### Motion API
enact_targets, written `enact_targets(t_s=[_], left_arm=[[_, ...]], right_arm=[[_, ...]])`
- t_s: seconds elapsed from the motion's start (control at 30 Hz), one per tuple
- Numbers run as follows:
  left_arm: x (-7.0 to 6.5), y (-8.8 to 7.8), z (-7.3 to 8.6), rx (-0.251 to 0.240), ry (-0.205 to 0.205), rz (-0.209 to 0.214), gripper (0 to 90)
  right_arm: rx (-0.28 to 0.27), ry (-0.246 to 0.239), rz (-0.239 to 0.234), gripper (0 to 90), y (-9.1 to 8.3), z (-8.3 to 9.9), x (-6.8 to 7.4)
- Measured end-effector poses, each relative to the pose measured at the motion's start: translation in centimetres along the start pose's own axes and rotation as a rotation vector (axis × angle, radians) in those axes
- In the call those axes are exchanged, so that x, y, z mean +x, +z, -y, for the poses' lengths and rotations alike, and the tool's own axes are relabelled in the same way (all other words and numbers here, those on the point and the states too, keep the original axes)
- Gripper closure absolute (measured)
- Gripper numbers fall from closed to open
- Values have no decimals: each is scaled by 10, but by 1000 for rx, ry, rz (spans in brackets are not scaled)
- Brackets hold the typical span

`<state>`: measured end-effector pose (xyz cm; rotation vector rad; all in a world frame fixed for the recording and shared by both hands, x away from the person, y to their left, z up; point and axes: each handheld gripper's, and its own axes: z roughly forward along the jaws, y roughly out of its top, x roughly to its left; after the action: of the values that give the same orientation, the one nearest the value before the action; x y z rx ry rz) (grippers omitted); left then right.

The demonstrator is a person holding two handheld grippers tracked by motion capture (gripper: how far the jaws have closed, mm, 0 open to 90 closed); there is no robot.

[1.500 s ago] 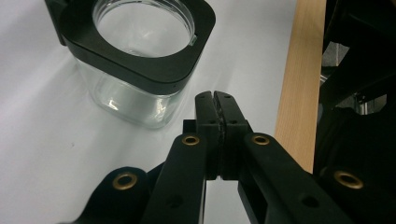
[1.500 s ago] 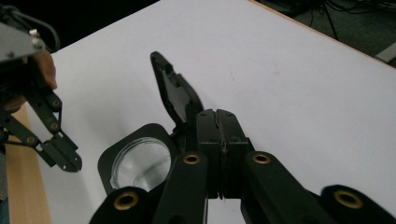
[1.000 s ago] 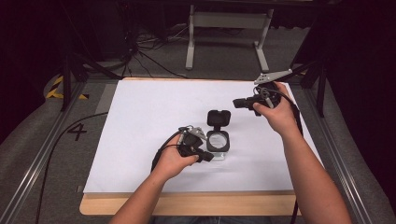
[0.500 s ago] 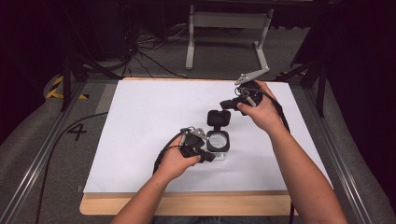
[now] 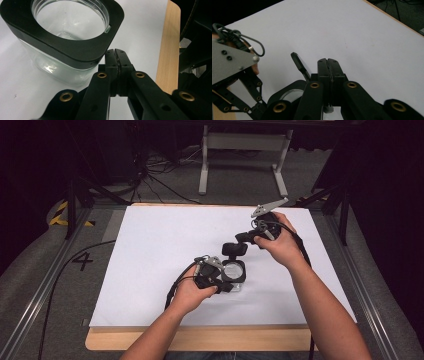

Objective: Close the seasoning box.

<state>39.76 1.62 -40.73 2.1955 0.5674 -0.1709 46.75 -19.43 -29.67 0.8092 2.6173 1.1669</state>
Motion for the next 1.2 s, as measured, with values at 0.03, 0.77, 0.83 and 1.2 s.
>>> enact_targets(t_s=[0.03, 0.77, 0.83, 1.2], left_arm=[[0, 0, 0, 0, 0, -1, 898], [-1, -2, 0, 11, 5, -11, 897], [-1, -2, 0, 13, 4, -12, 897], [-2, -1, 0, 11, 4, -16, 898]], right_arm=[[0, -3, -5, 900, 0, 2, 2], [57, -29, -75, 900, 14, 46, 34], [64, -25, -78, 900, 16, 49, 35], [77, -21, -78, 900, 23, 56, 36]])
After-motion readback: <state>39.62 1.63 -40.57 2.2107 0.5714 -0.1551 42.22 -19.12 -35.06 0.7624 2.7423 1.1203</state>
